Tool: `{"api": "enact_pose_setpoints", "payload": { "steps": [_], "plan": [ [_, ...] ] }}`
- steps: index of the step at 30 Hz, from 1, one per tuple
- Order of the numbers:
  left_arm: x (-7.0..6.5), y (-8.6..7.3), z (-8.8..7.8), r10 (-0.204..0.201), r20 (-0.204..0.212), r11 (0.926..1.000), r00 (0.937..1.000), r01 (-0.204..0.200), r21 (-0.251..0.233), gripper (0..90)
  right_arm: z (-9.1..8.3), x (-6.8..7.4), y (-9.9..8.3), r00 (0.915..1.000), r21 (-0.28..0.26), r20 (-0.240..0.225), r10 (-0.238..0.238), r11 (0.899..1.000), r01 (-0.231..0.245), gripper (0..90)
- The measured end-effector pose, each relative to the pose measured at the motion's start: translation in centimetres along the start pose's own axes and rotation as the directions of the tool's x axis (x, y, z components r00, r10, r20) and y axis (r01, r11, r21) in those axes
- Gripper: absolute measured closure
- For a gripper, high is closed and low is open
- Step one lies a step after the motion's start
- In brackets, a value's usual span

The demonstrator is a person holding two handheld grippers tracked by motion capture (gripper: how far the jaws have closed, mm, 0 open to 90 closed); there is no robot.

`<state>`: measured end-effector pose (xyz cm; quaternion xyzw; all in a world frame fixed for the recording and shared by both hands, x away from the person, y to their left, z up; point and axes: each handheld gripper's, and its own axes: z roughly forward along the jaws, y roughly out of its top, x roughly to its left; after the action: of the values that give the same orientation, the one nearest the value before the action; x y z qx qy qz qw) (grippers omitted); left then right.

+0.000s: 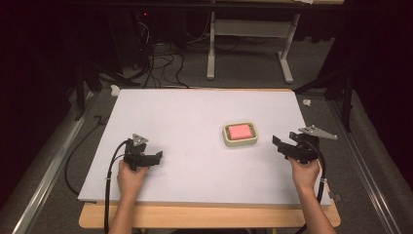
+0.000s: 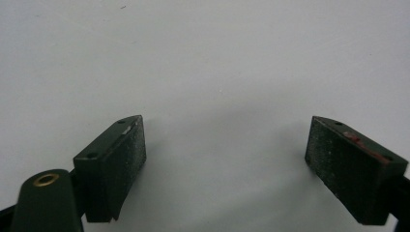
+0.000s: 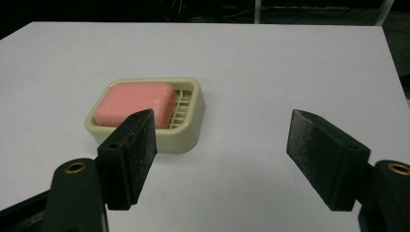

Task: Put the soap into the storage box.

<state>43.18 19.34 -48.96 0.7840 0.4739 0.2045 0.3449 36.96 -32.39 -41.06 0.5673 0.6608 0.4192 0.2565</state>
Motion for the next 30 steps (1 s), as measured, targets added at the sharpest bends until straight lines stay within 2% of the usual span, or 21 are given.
{"api": "enact_pose_setpoints", "payload": {
  "steps": [14,30],
  "plan": [
    [0.0,0.0,0.0,0.000,0.000,1.0000,1.0000,0.000,0.000,15.0,-0.8,-0.3,-1.5,0.9999,-0.005,-0.015,0.001,1.000,-0.001,26.8],
    [0.0,0.0,0.0,0.001,-0.001,1.0000,1.0000,-0.001,0.000,15.0,-0.6,-0.4,-3.2,0.9994,0.011,-0.036,0.003,1.000,-0.002,27.0]
  ]
}}
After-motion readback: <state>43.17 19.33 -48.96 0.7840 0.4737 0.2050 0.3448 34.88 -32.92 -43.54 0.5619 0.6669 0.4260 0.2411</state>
